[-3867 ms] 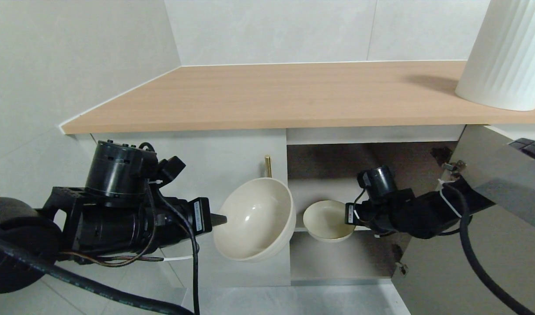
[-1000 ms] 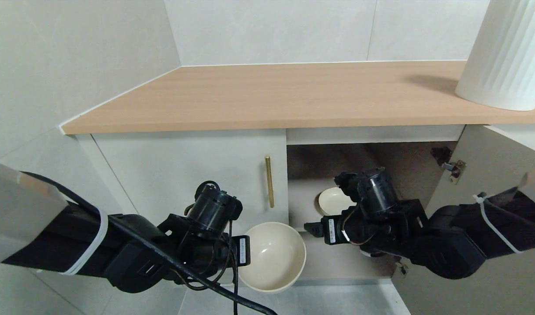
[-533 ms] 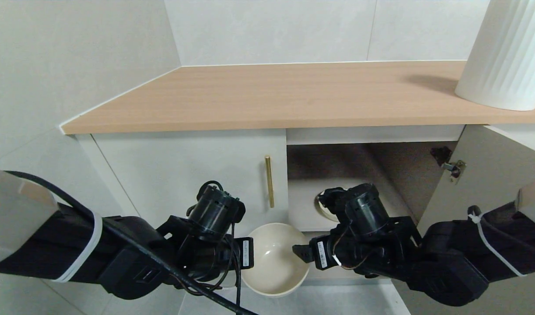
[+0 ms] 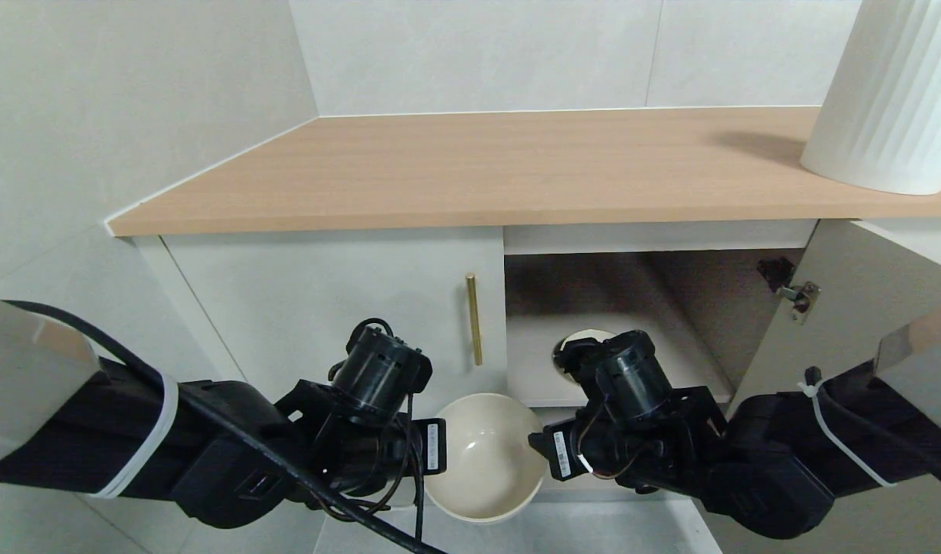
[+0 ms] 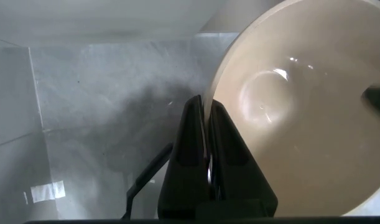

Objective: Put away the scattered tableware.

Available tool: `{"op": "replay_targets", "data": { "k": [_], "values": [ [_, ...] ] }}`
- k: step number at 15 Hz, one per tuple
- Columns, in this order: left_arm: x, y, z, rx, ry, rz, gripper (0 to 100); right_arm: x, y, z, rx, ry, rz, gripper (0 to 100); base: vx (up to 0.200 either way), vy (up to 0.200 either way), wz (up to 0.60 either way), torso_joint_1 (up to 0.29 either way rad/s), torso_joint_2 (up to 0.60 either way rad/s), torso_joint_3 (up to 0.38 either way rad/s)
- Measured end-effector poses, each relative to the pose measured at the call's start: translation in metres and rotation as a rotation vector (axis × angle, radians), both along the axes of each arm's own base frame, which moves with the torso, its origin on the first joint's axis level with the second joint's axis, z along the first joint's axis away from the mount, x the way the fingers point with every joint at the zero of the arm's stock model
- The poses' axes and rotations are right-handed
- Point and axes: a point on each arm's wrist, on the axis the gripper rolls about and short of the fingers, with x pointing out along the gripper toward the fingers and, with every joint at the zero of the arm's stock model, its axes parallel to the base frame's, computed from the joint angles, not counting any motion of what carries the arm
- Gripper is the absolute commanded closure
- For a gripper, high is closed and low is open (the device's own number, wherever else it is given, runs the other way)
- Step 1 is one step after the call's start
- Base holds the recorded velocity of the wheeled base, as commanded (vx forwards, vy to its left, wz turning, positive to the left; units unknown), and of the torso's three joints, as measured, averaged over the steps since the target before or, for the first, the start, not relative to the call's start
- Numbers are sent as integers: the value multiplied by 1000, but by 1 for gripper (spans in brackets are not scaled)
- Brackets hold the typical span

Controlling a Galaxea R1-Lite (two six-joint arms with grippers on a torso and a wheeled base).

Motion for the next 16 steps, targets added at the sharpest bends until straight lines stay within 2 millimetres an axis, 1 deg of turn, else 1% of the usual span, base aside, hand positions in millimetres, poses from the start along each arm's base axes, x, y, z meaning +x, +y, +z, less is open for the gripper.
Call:
{"op": "replay_targets", "data": {
  "k": [9, 10, 16],
  "values": [
    [0, 0, -1, -1, 3, -1, 100, 0, 0, -2, -4, 5, 1, 100, 0, 0, 0, 0, 0, 0],
    [0, 0, -1, -1, 2, -1, 0, 0, 0, -2, -5, 5, 1, 100, 0, 0, 0, 0, 0, 0],
    [1, 0, 1, -5, -2, 4, 0, -1, -1, -6, -31, 14, 8, 100, 0, 0, 0, 0, 0, 0]
  ]
}}
